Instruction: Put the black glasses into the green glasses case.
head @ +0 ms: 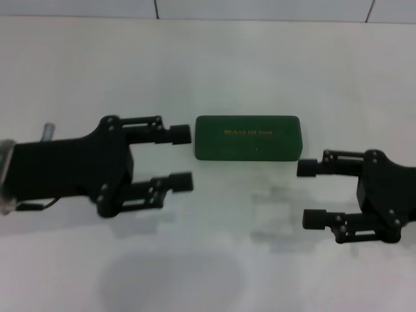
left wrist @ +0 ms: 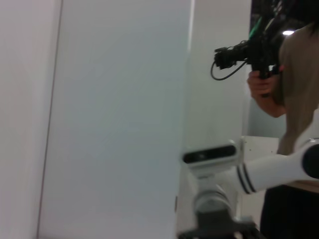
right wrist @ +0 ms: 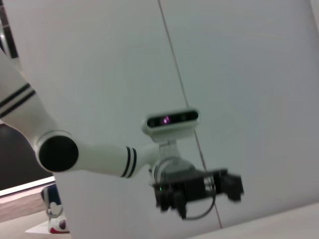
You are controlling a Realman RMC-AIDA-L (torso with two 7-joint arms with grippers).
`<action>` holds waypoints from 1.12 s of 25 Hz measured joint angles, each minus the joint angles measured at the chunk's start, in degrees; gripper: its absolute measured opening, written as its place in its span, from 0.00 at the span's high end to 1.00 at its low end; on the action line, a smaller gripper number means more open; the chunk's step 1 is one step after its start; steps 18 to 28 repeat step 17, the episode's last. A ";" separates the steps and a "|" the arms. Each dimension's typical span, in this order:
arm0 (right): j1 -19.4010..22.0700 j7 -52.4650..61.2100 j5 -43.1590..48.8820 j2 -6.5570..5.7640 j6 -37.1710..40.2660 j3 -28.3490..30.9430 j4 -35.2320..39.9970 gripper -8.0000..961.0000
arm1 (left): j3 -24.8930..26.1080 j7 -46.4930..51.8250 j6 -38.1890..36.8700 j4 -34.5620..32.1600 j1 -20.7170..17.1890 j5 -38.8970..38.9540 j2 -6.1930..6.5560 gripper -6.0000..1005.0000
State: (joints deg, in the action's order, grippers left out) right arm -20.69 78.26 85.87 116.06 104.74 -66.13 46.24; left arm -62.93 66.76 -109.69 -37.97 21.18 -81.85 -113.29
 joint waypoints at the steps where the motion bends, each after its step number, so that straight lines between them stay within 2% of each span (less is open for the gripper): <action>1: -0.65 -0.03 -0.40 -0.05 0.22 -0.14 0.00 0.37 | -0.02 -0.39 -0.60 -0.11 -0.55 -0.35 0.03 0.51; 5: -2.67 -0.05 -0.59 -0.06 0.44 -0.51 -0.20 0.21 | 0.22 -0.58 -1.30 0.99 -1.20 -2.21 0.13 0.35; 7: -3.19 -0.05 -0.60 -0.03 0.34 -1.01 -0.33 0.13 | 0.43 -0.48 -1.36 1.57 -1.24 -2.65 0.14 0.35; 13: -4.00 -0.05 -1.52 0.12 0.02 -1.92 -0.90 0.10 | 0.52 -1.10 -1.47 1.89 -1.22 -2.99 0.17 0.35; 28: -4.14 0.15 -1.98 0.10 -0.02 -2.32 -1.07 0.10 | 0.53 -2.22 -1.40 1.91 -1.34 -3.46 0.18 0.35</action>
